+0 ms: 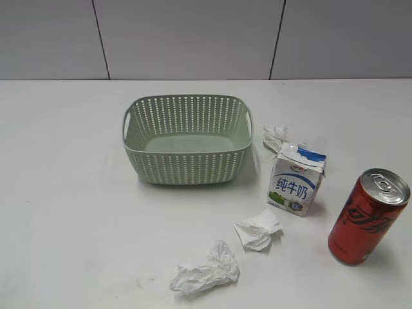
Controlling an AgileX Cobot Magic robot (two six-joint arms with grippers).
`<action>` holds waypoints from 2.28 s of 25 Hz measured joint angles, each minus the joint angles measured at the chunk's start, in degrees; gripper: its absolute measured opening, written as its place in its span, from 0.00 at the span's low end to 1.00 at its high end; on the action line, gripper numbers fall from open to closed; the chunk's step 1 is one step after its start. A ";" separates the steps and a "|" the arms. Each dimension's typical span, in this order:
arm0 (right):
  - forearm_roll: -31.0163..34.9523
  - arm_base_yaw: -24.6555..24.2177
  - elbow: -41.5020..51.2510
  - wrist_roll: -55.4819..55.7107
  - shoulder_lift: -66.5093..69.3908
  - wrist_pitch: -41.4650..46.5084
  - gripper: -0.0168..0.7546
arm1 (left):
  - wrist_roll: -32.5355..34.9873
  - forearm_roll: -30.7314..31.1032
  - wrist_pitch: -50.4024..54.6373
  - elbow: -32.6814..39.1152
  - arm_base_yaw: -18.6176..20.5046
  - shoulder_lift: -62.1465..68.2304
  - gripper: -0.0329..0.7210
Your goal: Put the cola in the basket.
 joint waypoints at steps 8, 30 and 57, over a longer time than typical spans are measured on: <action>0.00 0.00 0.00 0.00 0.00 0.00 0.77 | 0.00 0.00 0.00 0.00 0.00 0.00 0.35; 0.46 0.00 -0.18 0.06 7.32 0.30 0.79 | 0.00 0.00 0.00 0.00 0.00 0.00 0.35; 2.48 0.06 -20.00 6.15 55.74 4.94 0.79 | 0.00 0.00 0.00 0.00 0.00 0.00 0.35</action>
